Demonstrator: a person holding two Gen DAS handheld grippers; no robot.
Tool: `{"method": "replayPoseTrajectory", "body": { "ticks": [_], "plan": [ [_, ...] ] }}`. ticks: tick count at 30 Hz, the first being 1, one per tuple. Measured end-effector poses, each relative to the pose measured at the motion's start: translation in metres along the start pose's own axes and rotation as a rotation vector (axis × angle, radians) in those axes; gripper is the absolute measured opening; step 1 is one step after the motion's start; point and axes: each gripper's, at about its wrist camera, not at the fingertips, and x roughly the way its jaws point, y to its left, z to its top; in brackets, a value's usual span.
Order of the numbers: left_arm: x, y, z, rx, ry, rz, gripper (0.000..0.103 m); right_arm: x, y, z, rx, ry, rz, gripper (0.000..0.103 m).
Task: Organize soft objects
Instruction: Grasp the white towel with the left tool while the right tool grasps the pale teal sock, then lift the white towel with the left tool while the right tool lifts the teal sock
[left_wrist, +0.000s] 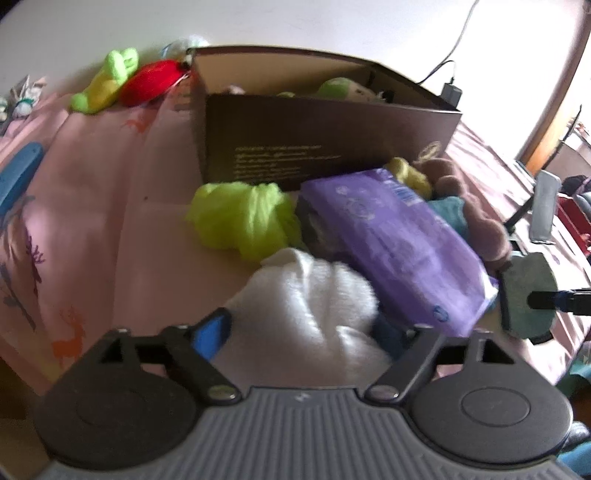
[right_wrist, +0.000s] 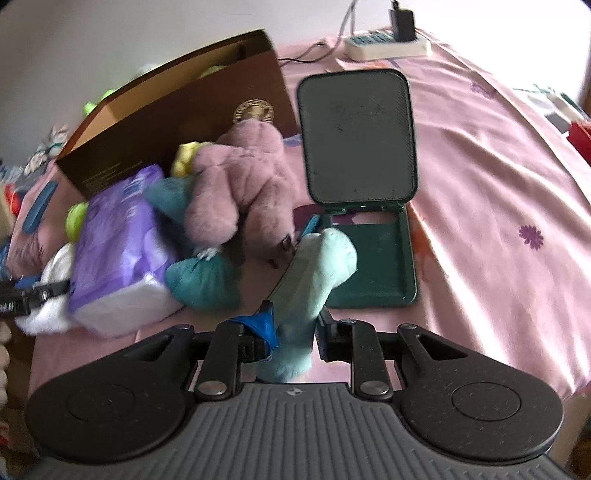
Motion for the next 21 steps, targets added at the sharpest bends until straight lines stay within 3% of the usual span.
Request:
{"method": "replayPoseTrajectory", "body": {
  "ticks": [7, 11, 16, 21],
  "plan": [
    [0.002, -0.007, -0.003, -0.008, -0.009, 0.018, 0.093, 0.014, 0.003, 0.002, 0.023, -0.009, 0.003, 0.009],
    [-0.002, -0.006, -0.003, -0.042, 0.003, -0.032, 0.07, 0.018, 0.008, -0.001, -0.004, -0.022, 0.002, 0.011],
    [-0.008, -0.013, -0.005, -0.046, -0.002, -0.037, 0.053, 0.018, 0.009, -0.003, -0.017, -0.035, -0.003, 0.01],
    [-0.02, -0.024, -0.012, -0.012, -0.012, -0.007, 0.047, 0.016, 0.006, -0.007, -0.005, -0.022, -0.018, 0.011]
  ]
}}
